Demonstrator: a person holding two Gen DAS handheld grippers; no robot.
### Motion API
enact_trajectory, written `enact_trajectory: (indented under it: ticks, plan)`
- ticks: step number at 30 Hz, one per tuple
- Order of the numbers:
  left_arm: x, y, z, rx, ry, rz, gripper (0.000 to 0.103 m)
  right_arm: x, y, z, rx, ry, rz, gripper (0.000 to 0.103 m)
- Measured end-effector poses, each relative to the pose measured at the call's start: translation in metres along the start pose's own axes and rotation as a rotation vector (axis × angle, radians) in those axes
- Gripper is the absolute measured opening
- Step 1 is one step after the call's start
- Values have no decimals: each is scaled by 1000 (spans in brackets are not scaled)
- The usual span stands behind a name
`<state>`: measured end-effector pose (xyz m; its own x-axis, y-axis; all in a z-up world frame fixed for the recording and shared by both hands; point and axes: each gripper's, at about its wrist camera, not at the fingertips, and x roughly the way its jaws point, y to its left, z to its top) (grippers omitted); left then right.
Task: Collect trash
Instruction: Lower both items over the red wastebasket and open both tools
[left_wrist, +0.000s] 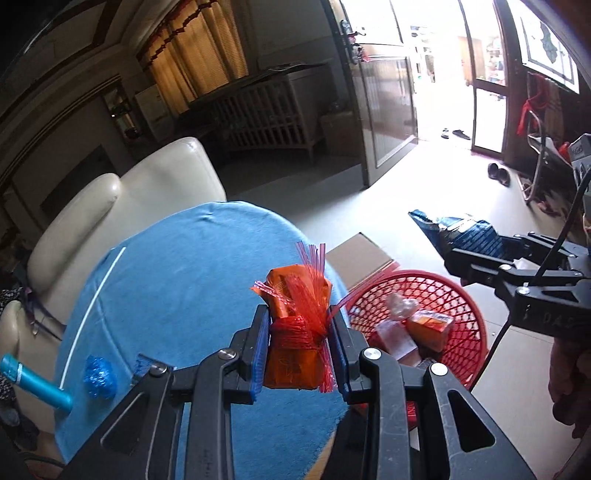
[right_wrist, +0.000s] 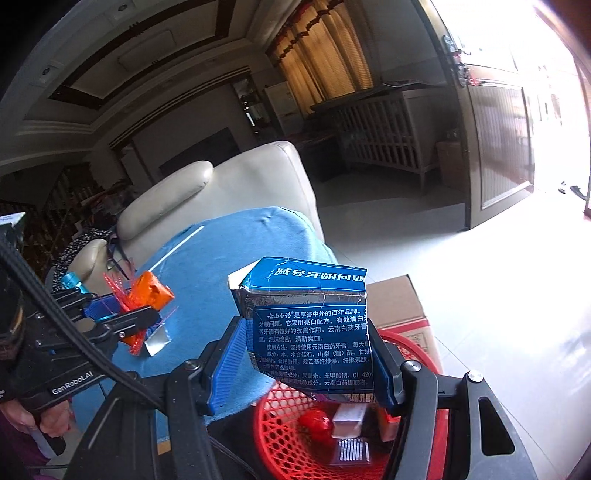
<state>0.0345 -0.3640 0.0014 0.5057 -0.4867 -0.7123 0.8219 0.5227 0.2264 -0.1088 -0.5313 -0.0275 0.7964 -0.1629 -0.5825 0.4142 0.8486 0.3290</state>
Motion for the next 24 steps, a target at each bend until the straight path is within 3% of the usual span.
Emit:
enact_trajectory:
  ticks: [24]
  plan:
    - [23,-33,11,2,25,-173,33,7,-24,-9,50,96,-59,65]
